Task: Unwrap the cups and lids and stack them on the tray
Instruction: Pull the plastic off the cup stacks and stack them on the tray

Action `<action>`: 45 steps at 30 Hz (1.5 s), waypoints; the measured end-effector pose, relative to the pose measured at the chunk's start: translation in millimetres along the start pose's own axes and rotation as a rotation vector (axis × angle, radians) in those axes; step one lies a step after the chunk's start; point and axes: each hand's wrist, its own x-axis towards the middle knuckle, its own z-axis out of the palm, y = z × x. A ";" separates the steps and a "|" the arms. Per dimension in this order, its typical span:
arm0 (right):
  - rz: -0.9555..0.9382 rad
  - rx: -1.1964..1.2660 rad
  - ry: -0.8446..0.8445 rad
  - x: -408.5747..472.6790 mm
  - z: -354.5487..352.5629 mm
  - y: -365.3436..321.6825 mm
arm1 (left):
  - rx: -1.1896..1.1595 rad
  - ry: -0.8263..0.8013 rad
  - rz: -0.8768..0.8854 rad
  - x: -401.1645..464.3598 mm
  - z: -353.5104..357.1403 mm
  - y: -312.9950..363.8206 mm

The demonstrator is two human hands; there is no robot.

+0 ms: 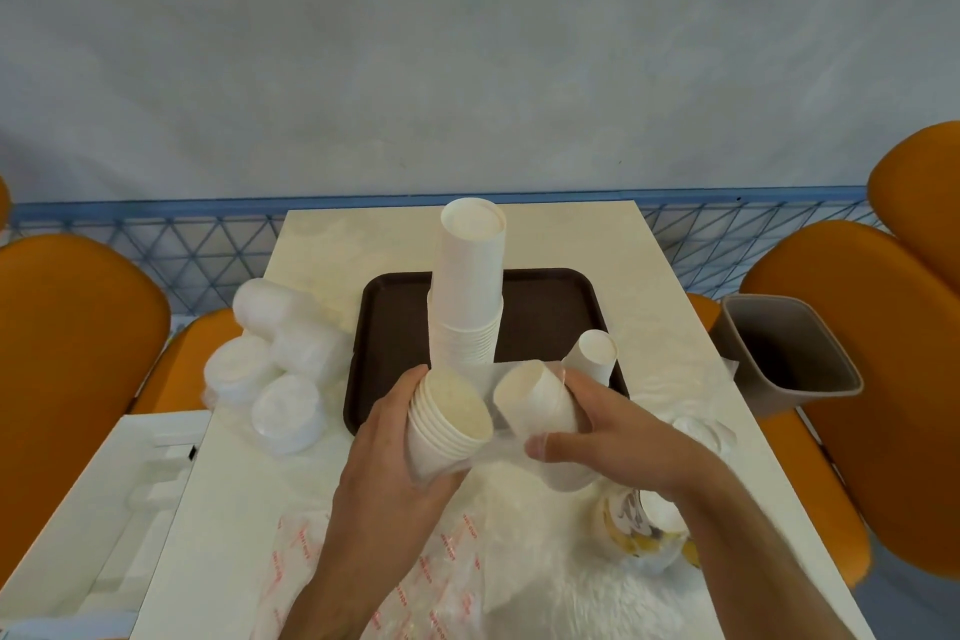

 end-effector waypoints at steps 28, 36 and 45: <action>0.325 -0.579 0.598 93.8 -41.6 73.9 | -0.046 -0.041 -0.028 -0.2 -0.9 -12.0; 0.122 -0.281 0.746 52.6 -45.7 28.0 | -0.030 -0.029 -0.007 -3.7 -5.4 -6.8; -0.120 0.135 0.206 -1.5 -5.3 -15.5 | -0.049 -0.065 0.002 -4.9 -4.7 -0.2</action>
